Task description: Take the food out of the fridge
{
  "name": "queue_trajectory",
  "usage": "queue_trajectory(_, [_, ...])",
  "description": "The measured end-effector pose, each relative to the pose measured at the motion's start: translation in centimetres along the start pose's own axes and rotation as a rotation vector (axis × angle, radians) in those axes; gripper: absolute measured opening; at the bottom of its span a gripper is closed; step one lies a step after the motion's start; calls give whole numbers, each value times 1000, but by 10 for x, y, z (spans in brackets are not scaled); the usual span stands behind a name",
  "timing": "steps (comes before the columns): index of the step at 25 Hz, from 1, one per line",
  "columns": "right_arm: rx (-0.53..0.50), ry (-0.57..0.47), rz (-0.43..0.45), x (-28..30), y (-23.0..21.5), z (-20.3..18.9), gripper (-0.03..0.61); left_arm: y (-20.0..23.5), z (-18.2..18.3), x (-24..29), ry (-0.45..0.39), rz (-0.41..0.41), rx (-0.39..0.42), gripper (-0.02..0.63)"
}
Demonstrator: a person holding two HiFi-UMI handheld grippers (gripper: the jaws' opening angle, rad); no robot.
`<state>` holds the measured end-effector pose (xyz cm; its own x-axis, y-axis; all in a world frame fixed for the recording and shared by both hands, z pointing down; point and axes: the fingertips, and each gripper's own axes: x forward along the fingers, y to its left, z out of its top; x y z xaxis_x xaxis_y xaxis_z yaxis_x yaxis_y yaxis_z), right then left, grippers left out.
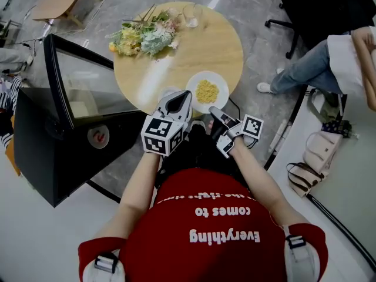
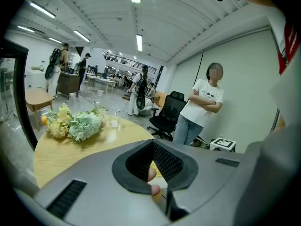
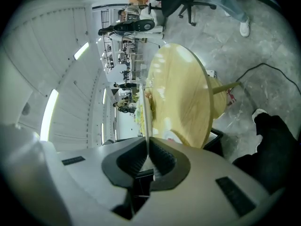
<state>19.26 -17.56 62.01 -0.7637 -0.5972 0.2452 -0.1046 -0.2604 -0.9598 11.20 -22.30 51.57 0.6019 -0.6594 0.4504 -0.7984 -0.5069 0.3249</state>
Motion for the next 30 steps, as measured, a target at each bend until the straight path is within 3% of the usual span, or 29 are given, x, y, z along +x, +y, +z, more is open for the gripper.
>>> queue_trajectory(7, [81, 13, -136, 9, -60, 19, 23, 2, -13, 14, 42, 7, -23, -3])
queue_trajectory(13, [119, 18, -228, 14, -81, 22, 22, 5, -26, 24, 83, 15, -45, -2])
queue_trajectory(20, [178, 51, -456, 14, -100, 20, 32, 3, -32, 28, 105, 7, -45, -2])
queue_trajectory(24, [122, 71, -604, 12, -104, 22, 68, 2, -35, 28, 116, 6, -29, -2])
queue_trajectory(28, [77, 103, -661, 19, -95, 21, 174, -2, -35, 29, 116, 1, -25, -3])
queue_trajectory(30, [71, 113, -696, 18, -95, 19, 190, -2, -36, 29, 116, -3, -24, -3])
